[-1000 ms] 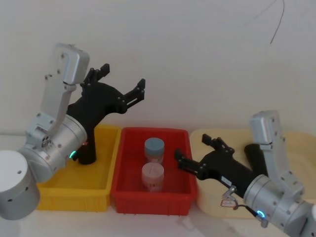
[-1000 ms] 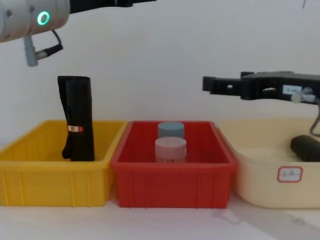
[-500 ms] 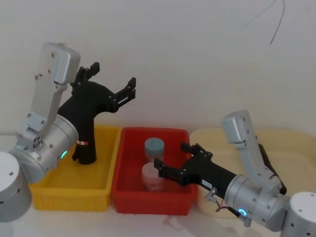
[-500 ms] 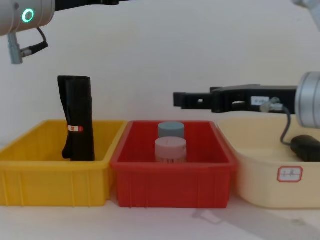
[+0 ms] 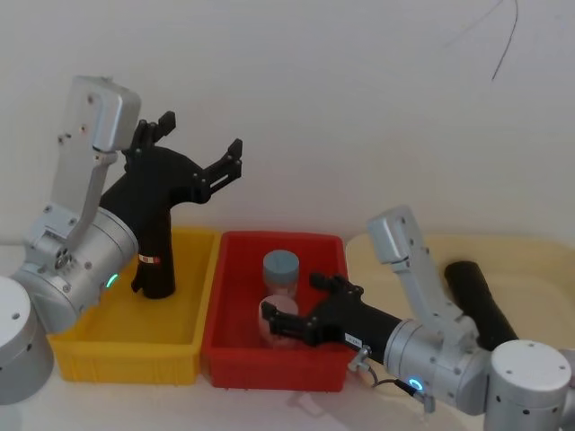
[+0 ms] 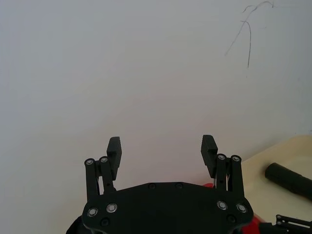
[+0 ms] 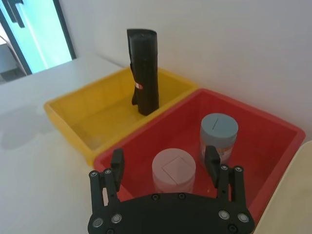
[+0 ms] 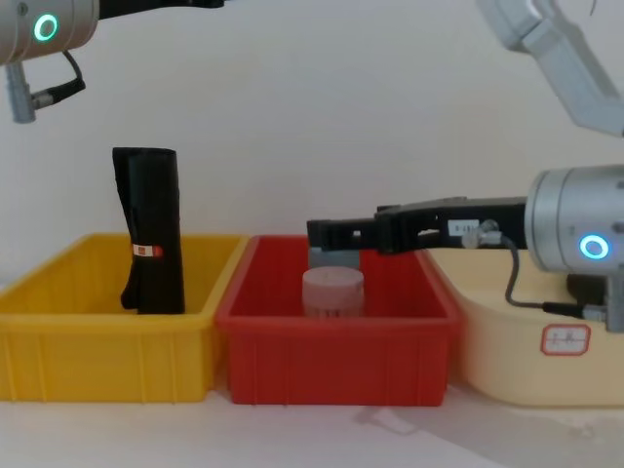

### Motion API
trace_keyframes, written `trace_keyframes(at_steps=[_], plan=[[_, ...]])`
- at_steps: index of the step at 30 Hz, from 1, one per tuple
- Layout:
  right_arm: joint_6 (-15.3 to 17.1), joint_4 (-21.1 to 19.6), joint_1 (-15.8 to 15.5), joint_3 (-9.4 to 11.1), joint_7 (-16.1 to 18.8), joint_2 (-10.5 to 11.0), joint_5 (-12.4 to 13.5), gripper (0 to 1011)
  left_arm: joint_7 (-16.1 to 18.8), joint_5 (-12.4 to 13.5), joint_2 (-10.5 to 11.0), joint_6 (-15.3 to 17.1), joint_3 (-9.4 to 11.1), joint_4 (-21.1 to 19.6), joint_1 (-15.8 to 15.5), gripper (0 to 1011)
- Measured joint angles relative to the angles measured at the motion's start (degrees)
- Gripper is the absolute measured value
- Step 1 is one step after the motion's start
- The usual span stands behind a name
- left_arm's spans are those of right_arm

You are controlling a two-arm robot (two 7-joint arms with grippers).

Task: Pick up the garbage bag with the one hand and transfer it to the other hand.

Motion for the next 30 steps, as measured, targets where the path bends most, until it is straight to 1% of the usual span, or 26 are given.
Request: trace_keyframes(at_steps=[8, 15, 21, 30], plan=[[-0.13, 2.69, 1.53, -1.77, -0.40, -0.64, -1.42, 1001, 0.06, 0.04, 0.04, 0.04, -0.06, -0.08, 0.04, 1001], [-2.58, 5.37, 2.78, -3.18, -0.38, -1.15, -3.31, 1001, 0.10, 0.08, 0.07, 0.06, -0.11, -0.13, 0.08, 1001], [-3.87, 7.39, 3.57, -3.99, -0.20, -1.64, -4.45, 1001, 0.13, 0.08, 0.10, 0.06, -0.14, -0.17, 0.11, 1001], [-4.81, 9.75, 4.37, -4.59, -0.14, -2.42, -5.72, 1001, 0.14, 0.08, 0.12, 0.06, -0.15, -0.18, 0.12, 1001]])
